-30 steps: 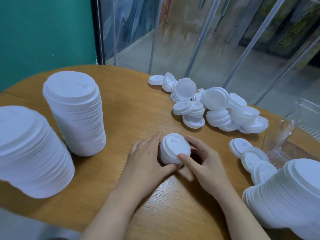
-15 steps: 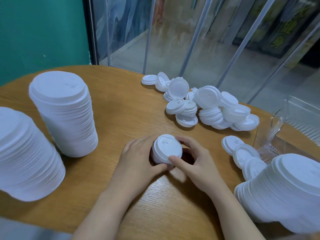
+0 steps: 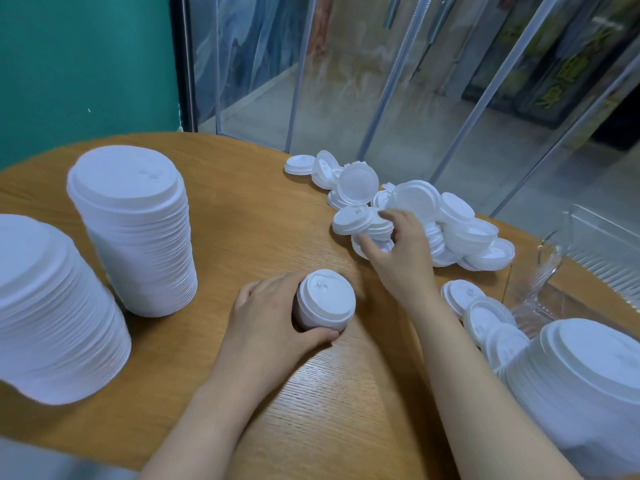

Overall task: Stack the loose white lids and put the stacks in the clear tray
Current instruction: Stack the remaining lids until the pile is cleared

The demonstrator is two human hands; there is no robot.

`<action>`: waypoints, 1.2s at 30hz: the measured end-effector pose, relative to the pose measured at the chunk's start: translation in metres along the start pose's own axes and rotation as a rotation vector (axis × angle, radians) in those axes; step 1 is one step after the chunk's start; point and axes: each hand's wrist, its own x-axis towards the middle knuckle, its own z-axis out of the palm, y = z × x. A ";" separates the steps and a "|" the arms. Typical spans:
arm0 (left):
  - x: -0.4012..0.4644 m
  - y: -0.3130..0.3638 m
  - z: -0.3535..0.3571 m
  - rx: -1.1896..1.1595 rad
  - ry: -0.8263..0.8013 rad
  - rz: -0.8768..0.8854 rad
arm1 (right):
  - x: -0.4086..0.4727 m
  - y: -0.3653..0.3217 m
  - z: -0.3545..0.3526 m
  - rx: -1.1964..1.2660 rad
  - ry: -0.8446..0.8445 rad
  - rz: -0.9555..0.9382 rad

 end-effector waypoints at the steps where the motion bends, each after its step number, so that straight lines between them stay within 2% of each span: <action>1: 0.000 -0.001 0.000 -0.003 0.004 -0.003 | 0.008 -0.001 0.003 -0.051 -0.012 -0.017; 6: 0.000 -0.003 -0.002 -0.003 0.003 -0.003 | 0.039 -0.005 0.021 -0.256 -0.116 -0.013; 12: 0.001 -0.003 -0.003 -0.020 0.002 -0.008 | 0.052 -0.005 0.032 -0.373 -0.121 0.028; 19: 0.001 -0.003 -0.003 -0.016 0.010 -0.014 | 0.053 -0.006 0.031 -0.376 -0.126 0.031; 27: 0.000 -0.003 -0.002 -0.028 0.016 -0.022 | 0.017 -0.029 0.006 0.048 -0.011 0.033; 31: 0.000 -0.002 -0.001 -0.028 0.013 -0.042 | -0.019 -0.044 -0.013 0.231 -0.032 0.027; 36: 0.002 -0.001 -0.001 -0.017 0.000 -0.074 | -0.066 -0.048 -0.018 0.327 -0.122 0.028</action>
